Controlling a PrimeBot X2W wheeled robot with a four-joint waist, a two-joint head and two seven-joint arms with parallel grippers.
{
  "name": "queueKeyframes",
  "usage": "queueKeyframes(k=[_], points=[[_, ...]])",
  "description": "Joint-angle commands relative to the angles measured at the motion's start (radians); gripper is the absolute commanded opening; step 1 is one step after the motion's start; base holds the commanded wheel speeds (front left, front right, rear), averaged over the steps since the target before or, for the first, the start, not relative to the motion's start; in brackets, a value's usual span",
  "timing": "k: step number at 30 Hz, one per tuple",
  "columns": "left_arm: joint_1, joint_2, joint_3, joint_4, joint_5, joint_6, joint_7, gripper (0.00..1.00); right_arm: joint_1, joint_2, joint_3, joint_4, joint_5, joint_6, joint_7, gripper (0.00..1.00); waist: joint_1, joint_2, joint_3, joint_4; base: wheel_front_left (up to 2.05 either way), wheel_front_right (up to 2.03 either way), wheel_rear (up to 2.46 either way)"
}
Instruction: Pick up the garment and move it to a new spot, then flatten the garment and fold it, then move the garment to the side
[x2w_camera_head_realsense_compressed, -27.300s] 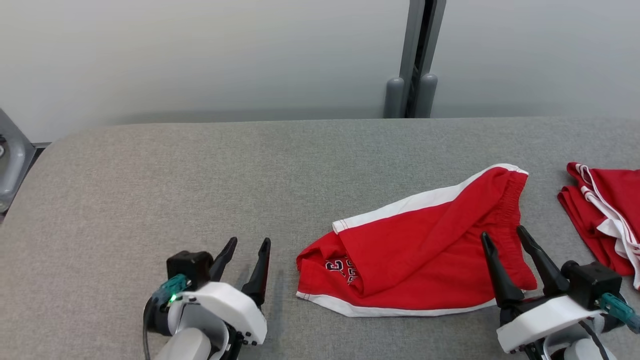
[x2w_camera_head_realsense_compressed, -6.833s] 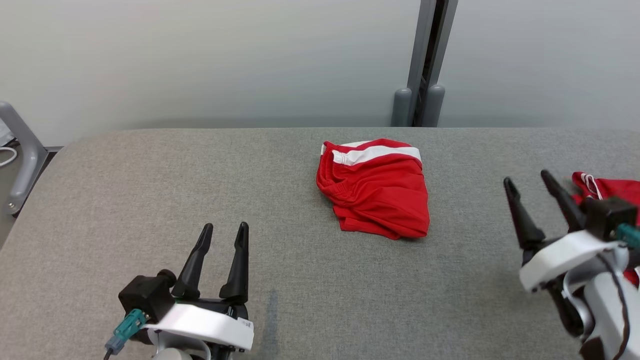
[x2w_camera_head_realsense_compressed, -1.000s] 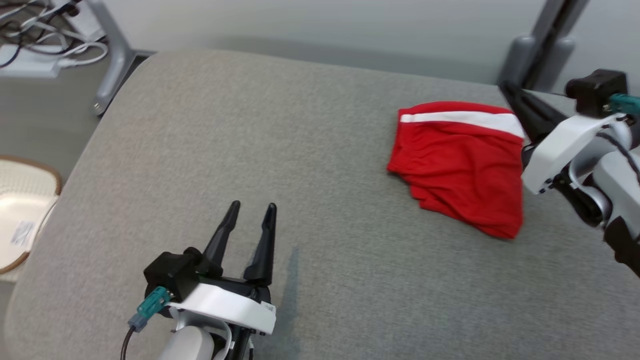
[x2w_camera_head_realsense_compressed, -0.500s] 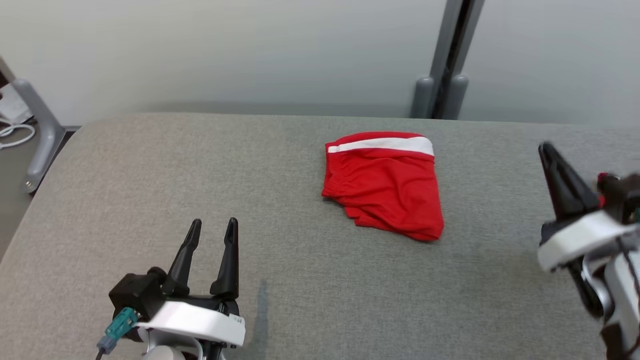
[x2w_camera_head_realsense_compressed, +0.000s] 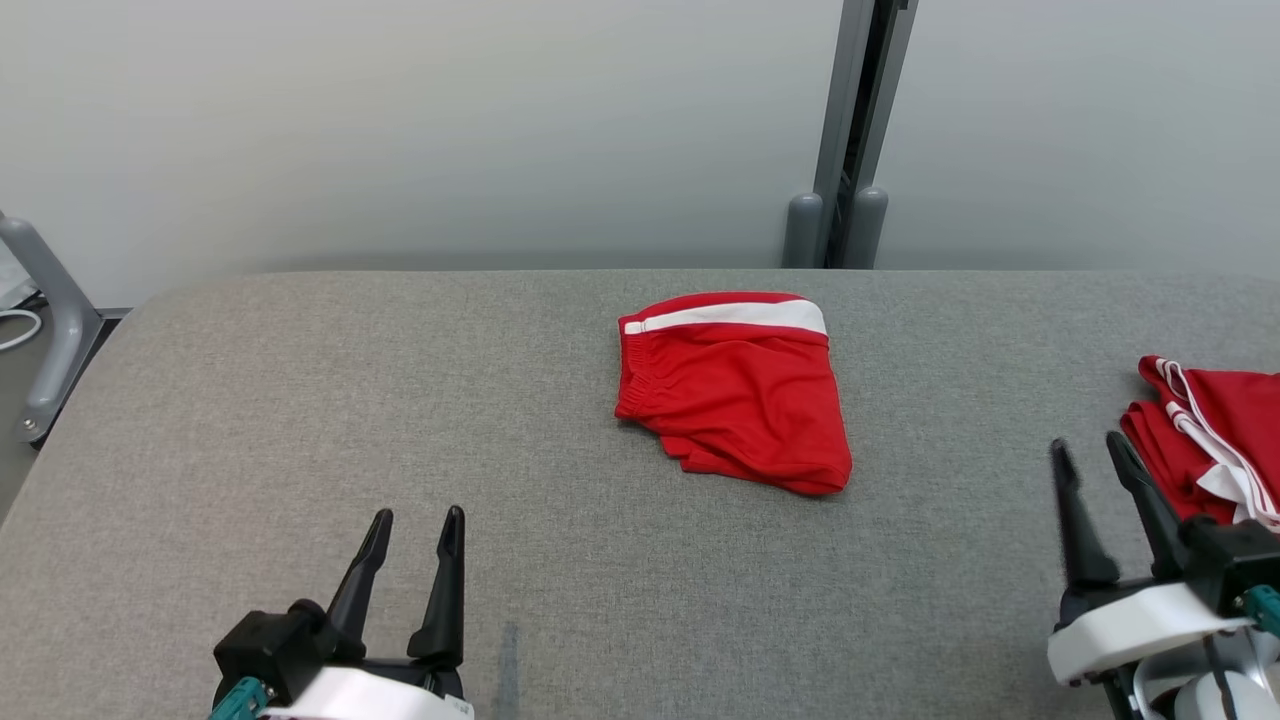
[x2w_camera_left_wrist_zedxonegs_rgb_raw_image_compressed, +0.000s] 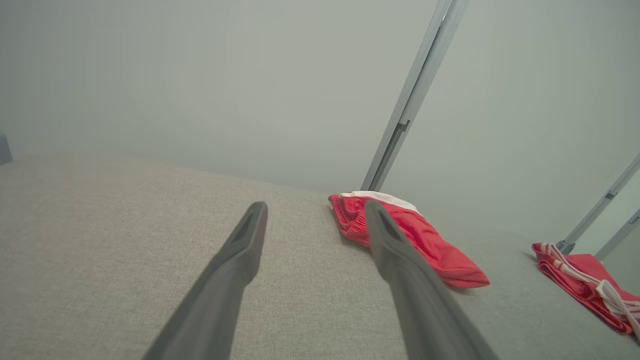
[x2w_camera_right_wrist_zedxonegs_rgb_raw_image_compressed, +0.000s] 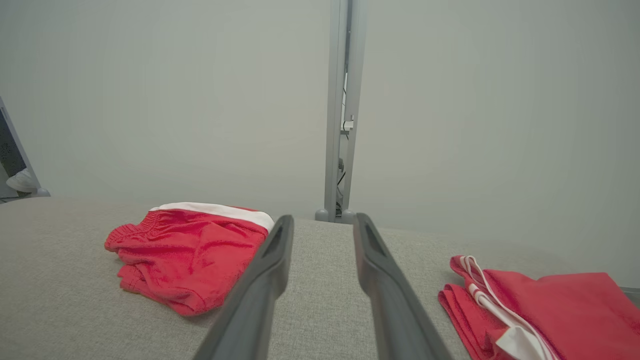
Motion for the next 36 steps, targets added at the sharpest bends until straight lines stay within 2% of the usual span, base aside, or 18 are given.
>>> queueKeyframes(k=[1, 12, 36], points=[[0.011, 0.004, 0.008, -0.001, 0.008, -0.006, -0.001, 1.0, 0.02, 0.012, -0.009, -0.005, -0.002, 0.0, -0.001, 1.0, 0.0, -0.0001, -0.003, 0.0, 0.0, 0.0, 0.0], [0.036, 0.004, -0.009, -0.019, 0.015, -0.009, -0.001, 1.0, 0.068, 0.054, -0.027, -0.011, -0.007, 0.0, -0.001, 1.0, 0.0, -0.0001, -0.009, 0.013, 0.0, 0.0, 0.0], [0.025, 0.004, -0.031, -0.019, 0.023, -0.007, -0.001, 1.0, 0.059, 0.049, -0.024, 0.008, 0.016, 0.0, -0.001, 1.0, 0.0, -0.0001, 0.012, 0.031, 0.0, 0.0, 0.0]])
